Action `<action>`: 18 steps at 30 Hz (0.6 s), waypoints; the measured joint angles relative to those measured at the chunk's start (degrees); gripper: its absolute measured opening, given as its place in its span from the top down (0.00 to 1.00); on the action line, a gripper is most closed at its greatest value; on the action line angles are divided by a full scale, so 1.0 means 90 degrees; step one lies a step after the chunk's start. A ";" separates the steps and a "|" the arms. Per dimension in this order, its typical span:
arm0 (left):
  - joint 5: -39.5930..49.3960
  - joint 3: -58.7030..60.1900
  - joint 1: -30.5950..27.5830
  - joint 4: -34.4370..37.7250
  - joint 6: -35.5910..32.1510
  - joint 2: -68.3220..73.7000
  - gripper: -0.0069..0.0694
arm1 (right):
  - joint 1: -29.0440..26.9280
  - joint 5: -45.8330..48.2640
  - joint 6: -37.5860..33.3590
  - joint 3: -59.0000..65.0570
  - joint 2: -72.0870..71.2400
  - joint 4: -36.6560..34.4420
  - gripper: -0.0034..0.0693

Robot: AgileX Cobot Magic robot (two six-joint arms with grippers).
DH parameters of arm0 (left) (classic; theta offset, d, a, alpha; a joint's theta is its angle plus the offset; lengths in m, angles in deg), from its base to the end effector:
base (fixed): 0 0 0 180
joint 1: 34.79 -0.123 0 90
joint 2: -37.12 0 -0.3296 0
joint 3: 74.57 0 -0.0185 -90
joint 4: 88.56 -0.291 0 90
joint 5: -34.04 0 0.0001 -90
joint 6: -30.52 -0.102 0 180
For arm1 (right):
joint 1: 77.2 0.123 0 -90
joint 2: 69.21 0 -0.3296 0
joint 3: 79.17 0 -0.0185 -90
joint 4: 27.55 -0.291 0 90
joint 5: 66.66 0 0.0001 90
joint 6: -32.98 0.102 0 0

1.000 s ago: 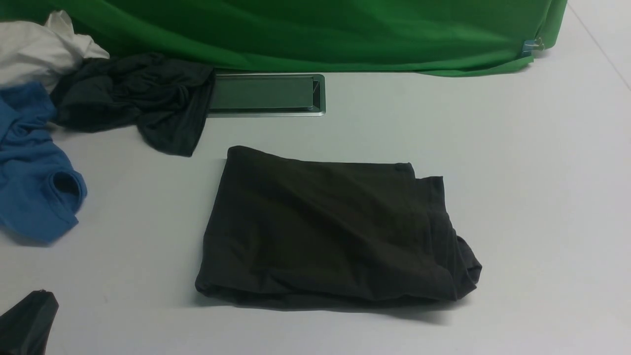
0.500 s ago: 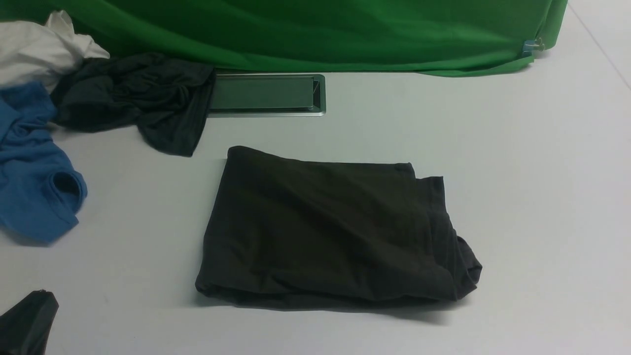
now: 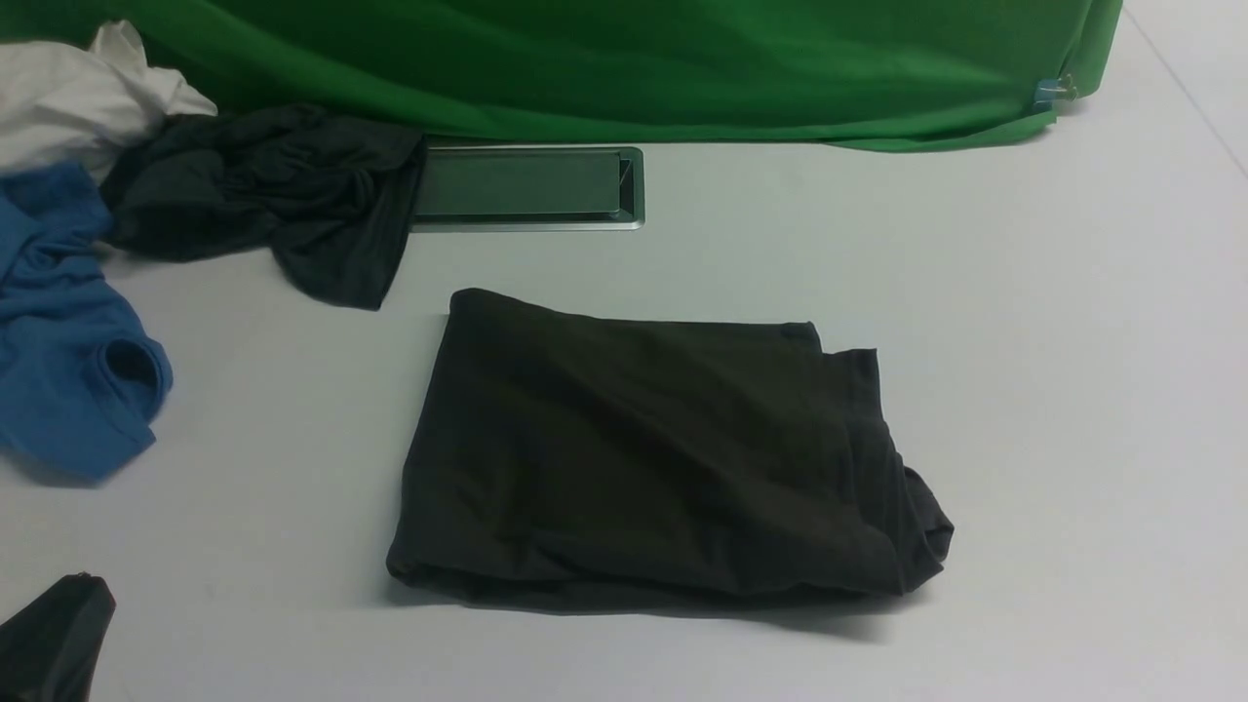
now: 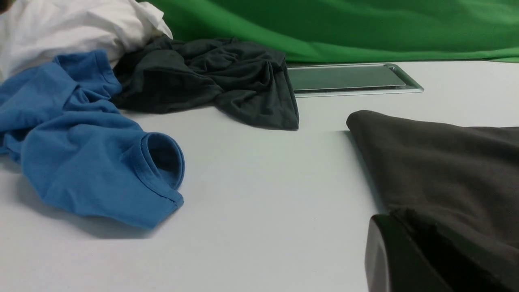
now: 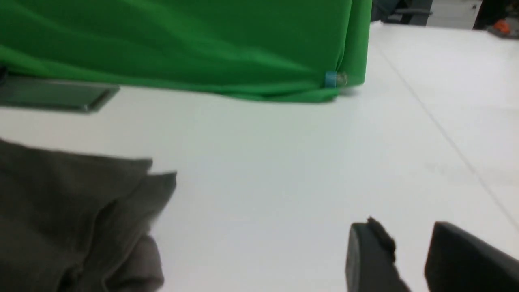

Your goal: Fold a long-sleeved shirt on a white desktop.

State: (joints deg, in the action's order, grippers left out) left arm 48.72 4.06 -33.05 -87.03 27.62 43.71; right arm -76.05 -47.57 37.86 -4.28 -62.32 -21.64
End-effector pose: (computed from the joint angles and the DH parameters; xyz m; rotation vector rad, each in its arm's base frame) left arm 0.0614 -0.0026 0.1859 0.0530 1.7427 -0.0100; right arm 0.0583 -0.0023 0.2033 -0.0040 1.7588 -0.0240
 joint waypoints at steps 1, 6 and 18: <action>0.0000 0.0000 0.0000 0.0000 0.0000 0.0000 0.88 | 0.0000 -0.0007 0.0000 0.0023 0.0000 0.0000 0.62; 0.0000 0.0000 0.0000 0.0000 0.0006 0.0000 0.88 | -0.0019 -0.0212 0.0041 0.0410 0.0000 0.0000 0.62; -0.0012 0.0000 0.0000 0.0000 0.0006 0.0000 0.88 | -0.0043 -0.0517 0.0112 0.0418 -0.0020 0.0000 0.62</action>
State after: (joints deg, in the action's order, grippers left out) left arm 48.61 4.06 -33.05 -87.03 27.67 43.71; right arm -76.44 -52.22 38.87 -0.51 -62.51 -21.64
